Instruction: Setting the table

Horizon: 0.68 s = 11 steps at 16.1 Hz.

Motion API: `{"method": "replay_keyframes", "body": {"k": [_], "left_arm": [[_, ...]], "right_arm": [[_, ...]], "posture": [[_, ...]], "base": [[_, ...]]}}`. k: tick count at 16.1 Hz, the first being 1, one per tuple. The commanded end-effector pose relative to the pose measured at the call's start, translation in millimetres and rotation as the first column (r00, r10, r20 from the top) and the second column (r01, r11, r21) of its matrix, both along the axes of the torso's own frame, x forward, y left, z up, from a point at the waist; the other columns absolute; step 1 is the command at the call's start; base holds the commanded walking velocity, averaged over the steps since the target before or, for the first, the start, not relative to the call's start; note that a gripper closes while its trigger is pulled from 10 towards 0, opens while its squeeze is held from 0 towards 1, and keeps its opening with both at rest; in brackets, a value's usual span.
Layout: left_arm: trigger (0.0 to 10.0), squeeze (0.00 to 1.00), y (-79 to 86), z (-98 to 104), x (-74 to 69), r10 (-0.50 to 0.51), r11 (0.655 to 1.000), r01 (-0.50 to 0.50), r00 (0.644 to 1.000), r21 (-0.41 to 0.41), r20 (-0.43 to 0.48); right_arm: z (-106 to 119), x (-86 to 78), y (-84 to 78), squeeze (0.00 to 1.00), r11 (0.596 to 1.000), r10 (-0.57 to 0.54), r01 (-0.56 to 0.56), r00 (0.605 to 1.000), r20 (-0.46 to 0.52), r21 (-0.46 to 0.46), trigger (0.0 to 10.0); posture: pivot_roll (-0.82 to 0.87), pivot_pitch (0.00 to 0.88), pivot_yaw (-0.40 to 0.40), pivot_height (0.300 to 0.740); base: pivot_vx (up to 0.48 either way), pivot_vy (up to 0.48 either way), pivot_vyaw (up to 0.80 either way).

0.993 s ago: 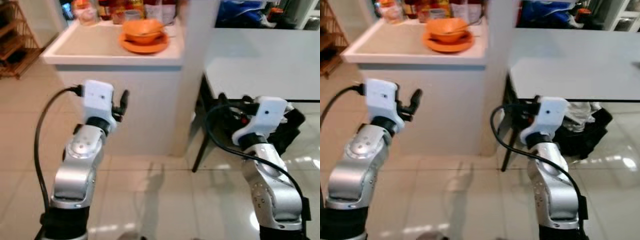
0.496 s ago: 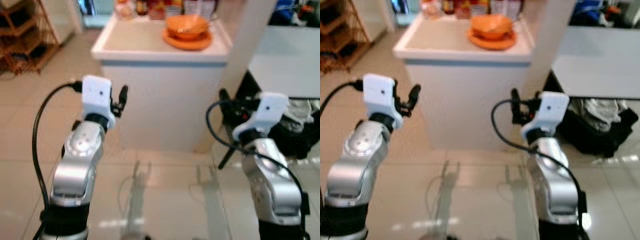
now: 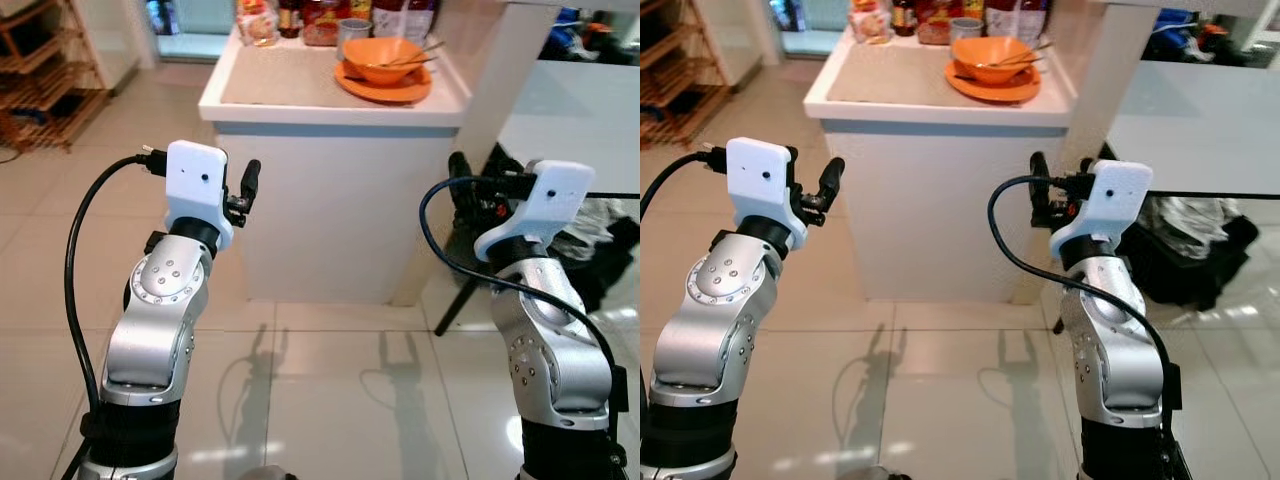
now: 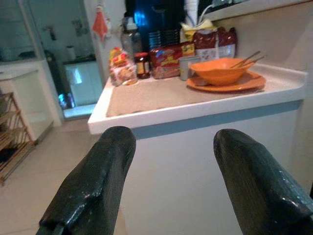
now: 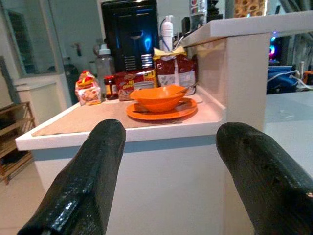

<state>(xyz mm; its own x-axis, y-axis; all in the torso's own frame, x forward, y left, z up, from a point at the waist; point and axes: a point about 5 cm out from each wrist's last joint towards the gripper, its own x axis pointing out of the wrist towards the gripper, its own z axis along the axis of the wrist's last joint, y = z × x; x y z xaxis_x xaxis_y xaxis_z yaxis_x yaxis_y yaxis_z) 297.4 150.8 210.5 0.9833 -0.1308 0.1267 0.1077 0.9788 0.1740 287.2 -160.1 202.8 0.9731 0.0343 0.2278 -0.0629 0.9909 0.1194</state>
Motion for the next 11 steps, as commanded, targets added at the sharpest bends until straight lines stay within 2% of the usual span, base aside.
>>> {"method": "replay_keyframes", "body": {"k": [1, 11], "left_arm": [[10.0, 0.00, -6.1, 3.7, -0.1, -0.028, 1.000, 0.028, 0.999, 0.010, 0.018], [10.0, 0.00, -7.8, 4.9, 3.0, -0.039, 0.999, 0.039, 0.999, 0.020, 0.022]], "right_arm": [[0.7, 2.0, -6.1, 0.00, 1.000, -0.019, 0.019, 1.000, -0.003, -0.004, 10.0], [4.2, 6.2, -12.0, 0.00, 1.000, -0.017, 0.017, 1.000, -0.002, -0.010, 10.0]], "posture": [[0.04, 0.001, -0.015, 0.740], [0.04, 0.000, -0.011, 0.740]], "base": [[0.394, 0.000, 0.00], [0.397, 0.000, 0.00]]}}
